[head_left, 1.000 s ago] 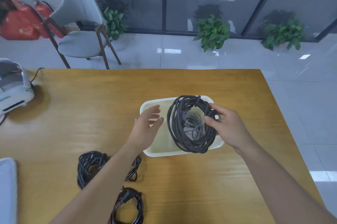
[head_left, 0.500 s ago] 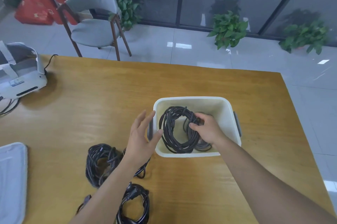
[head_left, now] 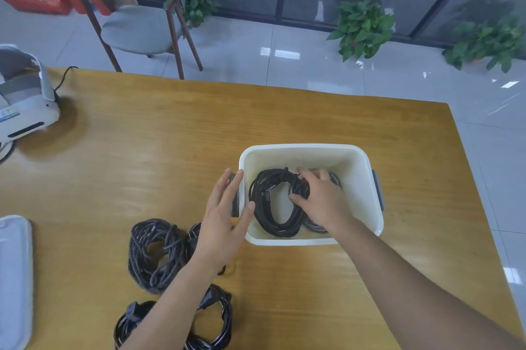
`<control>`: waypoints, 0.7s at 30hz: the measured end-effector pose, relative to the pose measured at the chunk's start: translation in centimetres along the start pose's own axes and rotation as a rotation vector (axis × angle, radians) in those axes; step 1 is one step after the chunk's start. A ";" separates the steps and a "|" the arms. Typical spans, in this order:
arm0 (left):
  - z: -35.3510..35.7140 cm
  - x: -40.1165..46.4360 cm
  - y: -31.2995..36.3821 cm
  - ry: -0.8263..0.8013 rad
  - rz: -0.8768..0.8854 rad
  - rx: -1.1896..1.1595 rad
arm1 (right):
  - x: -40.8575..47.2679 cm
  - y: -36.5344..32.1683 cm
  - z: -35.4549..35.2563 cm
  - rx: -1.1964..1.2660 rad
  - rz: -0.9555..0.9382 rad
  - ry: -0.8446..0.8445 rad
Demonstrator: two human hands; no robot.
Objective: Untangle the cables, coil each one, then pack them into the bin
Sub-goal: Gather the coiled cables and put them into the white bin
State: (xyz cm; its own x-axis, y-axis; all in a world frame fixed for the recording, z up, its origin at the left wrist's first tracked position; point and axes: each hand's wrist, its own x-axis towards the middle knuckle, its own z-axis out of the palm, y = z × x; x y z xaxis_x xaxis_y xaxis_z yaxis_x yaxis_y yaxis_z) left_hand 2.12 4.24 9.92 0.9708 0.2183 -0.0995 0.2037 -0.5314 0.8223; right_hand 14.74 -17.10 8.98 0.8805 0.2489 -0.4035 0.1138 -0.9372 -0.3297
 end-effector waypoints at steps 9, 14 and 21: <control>0.2 0.0 0.2 0.000 -0.004 -0.042 | -0.6 0.4 0.6 -0.041 -0.093 -0.107; -0.9 -1.1 -0.4 -0.003 0.040 -0.019 | -3.5 -0.7 -0.6 0.069 -0.144 -0.003; -4.4 -7.5 -3.9 0.045 -0.067 0.018 | -13.0 -7.2 -0.7 0.556 -0.447 0.199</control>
State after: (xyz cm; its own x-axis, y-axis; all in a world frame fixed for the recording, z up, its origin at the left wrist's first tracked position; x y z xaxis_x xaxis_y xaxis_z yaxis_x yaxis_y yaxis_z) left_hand -6.51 8.27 9.93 0.9482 0.2905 -0.1286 0.2712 -0.5289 0.8042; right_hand 2.79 -13.70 17.18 0.8777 0.4789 0.0159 0.2776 -0.4812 -0.8315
